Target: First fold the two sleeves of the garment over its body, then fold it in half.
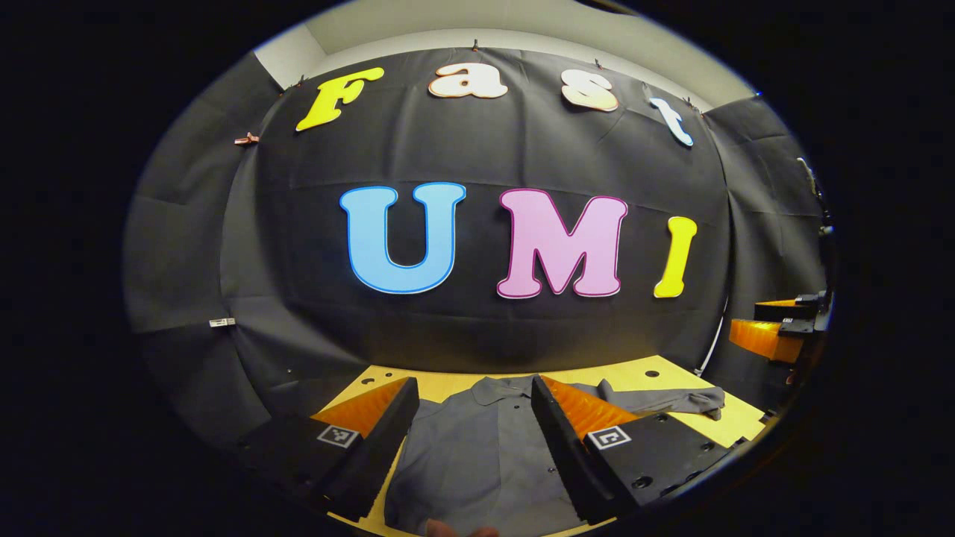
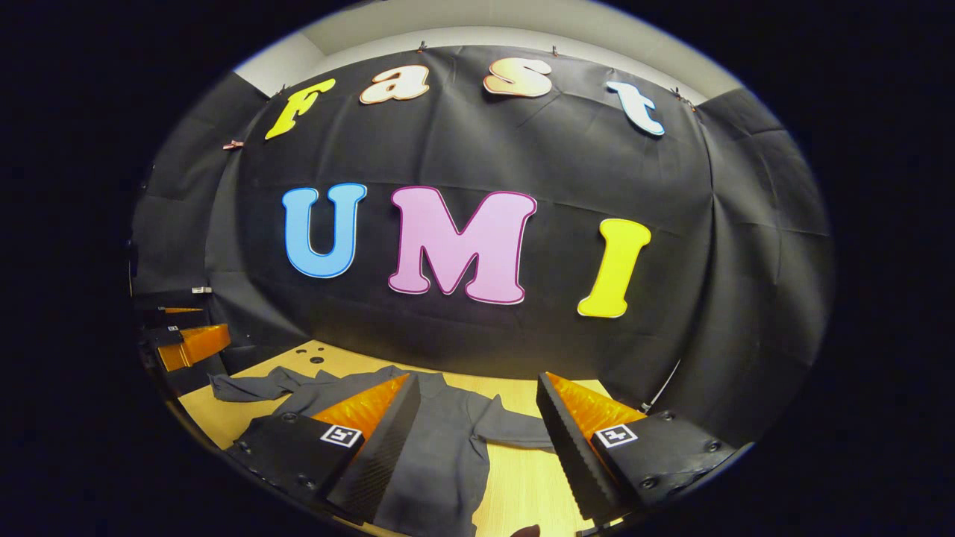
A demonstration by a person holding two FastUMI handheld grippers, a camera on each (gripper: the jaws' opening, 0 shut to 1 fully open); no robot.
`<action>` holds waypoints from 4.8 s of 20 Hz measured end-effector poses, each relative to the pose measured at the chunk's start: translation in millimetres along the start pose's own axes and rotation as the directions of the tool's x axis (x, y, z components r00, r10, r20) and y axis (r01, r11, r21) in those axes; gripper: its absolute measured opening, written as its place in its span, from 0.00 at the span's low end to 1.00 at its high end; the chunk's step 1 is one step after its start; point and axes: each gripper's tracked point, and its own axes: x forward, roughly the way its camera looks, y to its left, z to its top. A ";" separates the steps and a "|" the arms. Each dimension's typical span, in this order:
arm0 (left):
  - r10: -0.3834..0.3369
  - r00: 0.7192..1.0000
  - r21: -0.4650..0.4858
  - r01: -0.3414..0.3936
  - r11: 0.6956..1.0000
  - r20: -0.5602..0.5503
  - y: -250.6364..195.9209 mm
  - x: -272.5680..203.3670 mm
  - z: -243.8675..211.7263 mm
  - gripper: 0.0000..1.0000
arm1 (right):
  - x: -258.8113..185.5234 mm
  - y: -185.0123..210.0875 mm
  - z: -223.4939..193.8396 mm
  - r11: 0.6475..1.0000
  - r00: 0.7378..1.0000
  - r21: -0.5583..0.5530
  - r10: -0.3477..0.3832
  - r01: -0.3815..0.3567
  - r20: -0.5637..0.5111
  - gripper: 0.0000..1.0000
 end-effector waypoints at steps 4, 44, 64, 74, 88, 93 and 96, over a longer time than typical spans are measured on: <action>0.002 1.000 -0.001 -0.002 1.000 -0.008 -2.3 -0.1 -2.3 0.96 | 6.9 -12.6 -7.2 0.998 0.999 0.056 -0.013 0.015 -0.043 0.98; 0.128 0.971 0.002 -0.130 0.991 -0.201 -86.0 32.0 -52.5 0.95 | 165.6 -288.3 -375.1 0.967 0.709 0.051 -0.146 0.250 -0.690 0.06; -0.045 0.990 -0.033 0.041 0.999 -0.135 52.6 25.0 -57.6 0.95 | 104.3 -127.1 -133.0 0.953 0.912 0.062 -0.264 0.298 -0.314 0.05; 0.006 0.989 -0.074 -0.017 0.997 -0.146 154.2 15.1 -80.7 0.95 | 140.2 64.7 -60.4 0.991 0.982 0.086 -0.084 0.100 -0.171 0.05; 0.149 0.955 -0.100 -0.179 0.979 -0.258 286.3 31.5 -154.7 0.95 | 215.3 274.2 -159.8 0.985 0.923 0.038 0.172 -0.170 -0.344 0.05; 0.206 0.929 -0.073 -0.238 0.968 -0.306 319.6 39.3 -193.5 0.91 | 222.2 315.8 -205.6 0.972 0.871 0.037 0.224 -0.231 -0.438 0.06; 0.226 0.916 -0.063 -0.261 0.963 -0.330 333.4 42.6 -209.3 0.95 | 224.4 332.3 -222.8 0.968 0.841 0.074 0.246 -0.241 -0.482 0.09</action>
